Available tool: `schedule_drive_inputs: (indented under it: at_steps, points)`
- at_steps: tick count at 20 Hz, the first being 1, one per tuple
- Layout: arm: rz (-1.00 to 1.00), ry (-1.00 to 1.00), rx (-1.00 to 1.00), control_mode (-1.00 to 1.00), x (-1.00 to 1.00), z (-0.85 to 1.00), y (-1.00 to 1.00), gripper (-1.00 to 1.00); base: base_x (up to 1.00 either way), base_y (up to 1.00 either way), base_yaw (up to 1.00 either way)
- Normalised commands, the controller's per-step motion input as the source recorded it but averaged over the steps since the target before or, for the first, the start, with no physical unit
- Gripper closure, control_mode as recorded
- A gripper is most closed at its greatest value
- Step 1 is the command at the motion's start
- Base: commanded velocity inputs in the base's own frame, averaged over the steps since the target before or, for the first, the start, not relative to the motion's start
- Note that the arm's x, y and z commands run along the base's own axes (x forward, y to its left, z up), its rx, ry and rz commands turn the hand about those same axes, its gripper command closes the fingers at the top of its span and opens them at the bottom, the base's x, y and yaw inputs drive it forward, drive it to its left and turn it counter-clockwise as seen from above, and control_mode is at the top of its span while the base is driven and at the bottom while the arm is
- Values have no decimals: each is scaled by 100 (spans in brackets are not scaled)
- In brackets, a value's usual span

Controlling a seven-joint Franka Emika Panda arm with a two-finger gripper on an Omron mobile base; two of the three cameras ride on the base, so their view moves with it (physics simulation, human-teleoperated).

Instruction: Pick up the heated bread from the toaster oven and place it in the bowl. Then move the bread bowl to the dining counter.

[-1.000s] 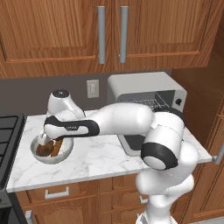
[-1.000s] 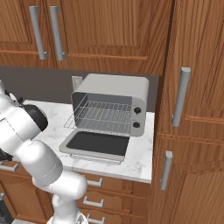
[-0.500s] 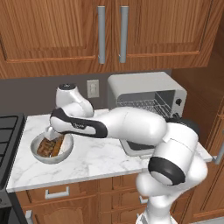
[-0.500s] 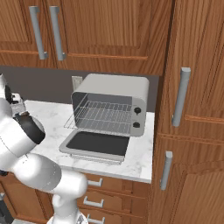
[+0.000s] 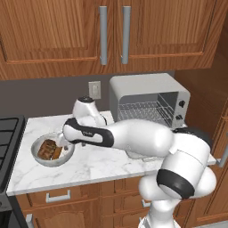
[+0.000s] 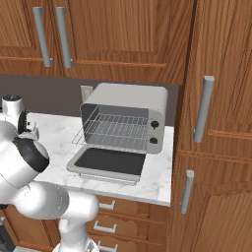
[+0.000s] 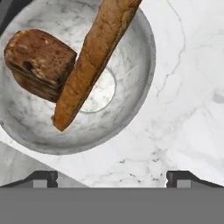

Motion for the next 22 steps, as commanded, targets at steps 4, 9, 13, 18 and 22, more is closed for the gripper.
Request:
schedule_drive_inputs:
  at_steps: [4, 9, 13, 18, 22]
  points:
    - [-26, 0, 8, -100, 2, -44, 1, -100, 0, 0, 0]
    - [-23, -2, 9, -100, 4, -2, 9, -100, 0, 0, 0]
    - [-19, 0, 9, -100, 18, 0, 20, -100, 0, 0, 0]
    - [-11, 0, 4, -100, 26, -7, 17, -100, 0, 0, 0]
    - [-6, 0, 0, -100, 16, -14, 17, -100, 0, 0, 0]
